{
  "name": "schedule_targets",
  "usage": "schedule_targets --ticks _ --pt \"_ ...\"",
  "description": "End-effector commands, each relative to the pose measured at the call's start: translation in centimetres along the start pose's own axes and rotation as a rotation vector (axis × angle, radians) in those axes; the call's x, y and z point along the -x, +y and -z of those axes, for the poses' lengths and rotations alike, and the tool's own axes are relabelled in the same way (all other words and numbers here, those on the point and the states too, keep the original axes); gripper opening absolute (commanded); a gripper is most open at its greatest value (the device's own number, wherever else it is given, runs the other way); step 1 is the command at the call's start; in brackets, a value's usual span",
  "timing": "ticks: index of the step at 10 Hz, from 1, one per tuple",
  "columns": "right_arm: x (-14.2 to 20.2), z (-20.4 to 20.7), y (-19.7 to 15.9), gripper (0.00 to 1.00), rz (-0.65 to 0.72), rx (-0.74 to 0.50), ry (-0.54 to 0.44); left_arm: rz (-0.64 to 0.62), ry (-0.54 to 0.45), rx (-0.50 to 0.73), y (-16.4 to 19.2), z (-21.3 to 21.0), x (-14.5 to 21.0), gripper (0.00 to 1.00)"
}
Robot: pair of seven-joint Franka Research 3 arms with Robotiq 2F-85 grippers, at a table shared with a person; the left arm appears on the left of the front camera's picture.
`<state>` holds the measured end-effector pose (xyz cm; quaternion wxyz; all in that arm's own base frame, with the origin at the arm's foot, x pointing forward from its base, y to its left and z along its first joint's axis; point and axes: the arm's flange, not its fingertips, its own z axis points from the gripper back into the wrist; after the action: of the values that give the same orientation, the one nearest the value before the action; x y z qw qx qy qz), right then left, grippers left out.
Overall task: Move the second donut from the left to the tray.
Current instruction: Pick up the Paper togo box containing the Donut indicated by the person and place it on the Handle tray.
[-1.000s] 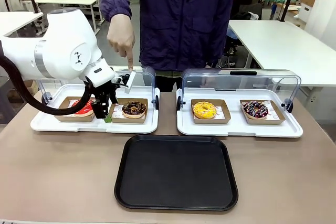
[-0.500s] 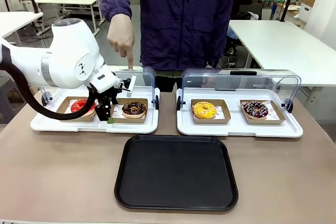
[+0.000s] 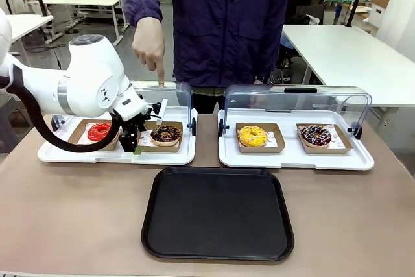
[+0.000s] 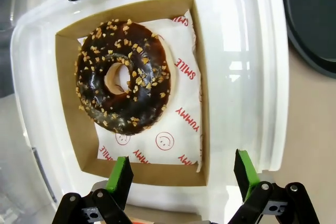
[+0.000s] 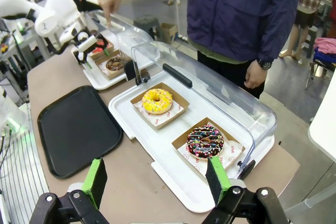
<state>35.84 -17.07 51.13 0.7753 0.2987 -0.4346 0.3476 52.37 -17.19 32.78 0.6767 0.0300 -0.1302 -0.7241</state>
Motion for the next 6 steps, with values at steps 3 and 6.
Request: schedule_targets --ticks 3,6 --pt "-0.21 0.07 -0.26 1.00 -0.027 0.000 -0.033 -0.003 0.016 -0.002 1.05 1.15 -0.43 1.00" --pt "-0.21 0.07 -0.26 1.00 -0.027 0.000 -0.033 -0.006 0.023 0.005 0.91 1.10 -0.33 0.42"
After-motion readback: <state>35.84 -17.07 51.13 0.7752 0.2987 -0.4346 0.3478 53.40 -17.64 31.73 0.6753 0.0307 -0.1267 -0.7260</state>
